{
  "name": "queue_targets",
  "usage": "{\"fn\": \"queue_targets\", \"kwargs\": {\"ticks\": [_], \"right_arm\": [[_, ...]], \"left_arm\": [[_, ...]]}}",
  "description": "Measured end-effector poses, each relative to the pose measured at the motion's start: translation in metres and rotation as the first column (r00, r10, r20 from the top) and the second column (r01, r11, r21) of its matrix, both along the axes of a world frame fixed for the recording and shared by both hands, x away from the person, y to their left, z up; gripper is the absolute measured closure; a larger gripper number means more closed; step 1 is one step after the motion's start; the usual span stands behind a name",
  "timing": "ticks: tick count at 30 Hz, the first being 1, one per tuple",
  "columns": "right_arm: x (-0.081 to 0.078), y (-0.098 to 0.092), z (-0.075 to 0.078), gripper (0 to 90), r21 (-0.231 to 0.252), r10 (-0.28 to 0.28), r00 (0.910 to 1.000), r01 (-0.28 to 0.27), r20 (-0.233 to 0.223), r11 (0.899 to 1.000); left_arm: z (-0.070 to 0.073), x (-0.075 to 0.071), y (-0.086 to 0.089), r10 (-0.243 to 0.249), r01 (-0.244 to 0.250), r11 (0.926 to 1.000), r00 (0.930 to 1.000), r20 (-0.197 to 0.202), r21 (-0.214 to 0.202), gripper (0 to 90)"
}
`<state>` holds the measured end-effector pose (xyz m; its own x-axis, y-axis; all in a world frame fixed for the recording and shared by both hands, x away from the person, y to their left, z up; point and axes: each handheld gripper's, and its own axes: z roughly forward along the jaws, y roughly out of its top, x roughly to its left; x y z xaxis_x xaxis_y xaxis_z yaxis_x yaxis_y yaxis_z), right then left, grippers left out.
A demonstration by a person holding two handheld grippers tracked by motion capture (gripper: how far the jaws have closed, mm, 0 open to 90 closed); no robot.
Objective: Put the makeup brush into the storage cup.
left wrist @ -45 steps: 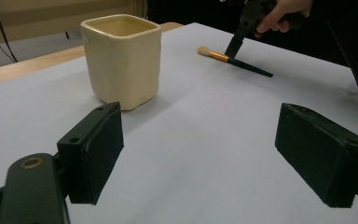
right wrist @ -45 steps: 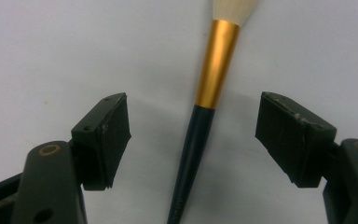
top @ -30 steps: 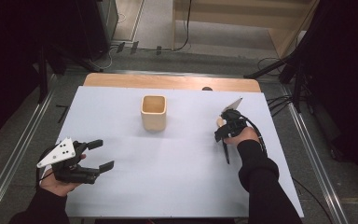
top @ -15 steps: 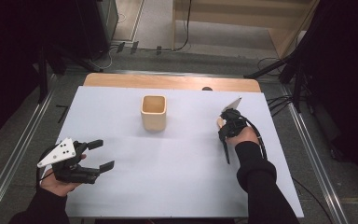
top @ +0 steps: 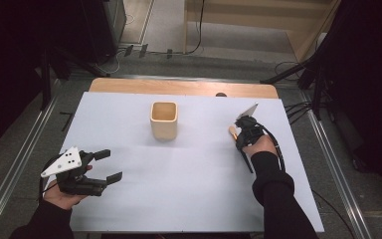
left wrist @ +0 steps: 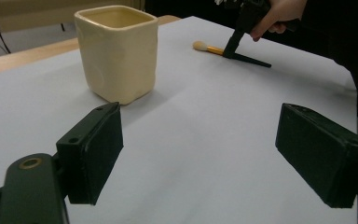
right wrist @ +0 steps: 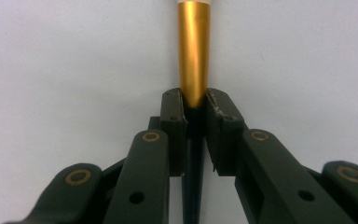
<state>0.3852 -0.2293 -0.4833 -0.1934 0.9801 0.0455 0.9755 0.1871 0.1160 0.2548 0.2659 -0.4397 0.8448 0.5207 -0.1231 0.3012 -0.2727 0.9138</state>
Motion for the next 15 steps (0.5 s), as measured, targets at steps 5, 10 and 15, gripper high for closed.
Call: {"fn": "queue_targets", "kwargs": {"ticks": [5, 10, 15], "right_arm": [[0.000, -0.002, 0.000, 79.3, 0.017, 0.007, 1.0000, -0.006, -0.001, 1.000], [0.001, -0.007, 0.001, 79.4, 0.050, -0.007, 1.0000, 0.007, -0.007, 0.999], [0.001, -0.010, 0.004, 79.4, 0.085, -0.005, 1.0000, 0.004, 0.002, 0.996]], "left_arm": [[0.000, 0.001, 0.000, 0.001, -0.001, 1.0000, 1.0000, -0.009, -0.008, 15.0], [0.000, 0.000, -0.001, -0.002, 0.002, 1.0000, 0.9999, -0.012, 0.004, 14.9], [0.000, 0.002, 0.000, 0.005, -0.005, 1.0000, 0.9994, -0.033, 0.002, 14.9]]}}
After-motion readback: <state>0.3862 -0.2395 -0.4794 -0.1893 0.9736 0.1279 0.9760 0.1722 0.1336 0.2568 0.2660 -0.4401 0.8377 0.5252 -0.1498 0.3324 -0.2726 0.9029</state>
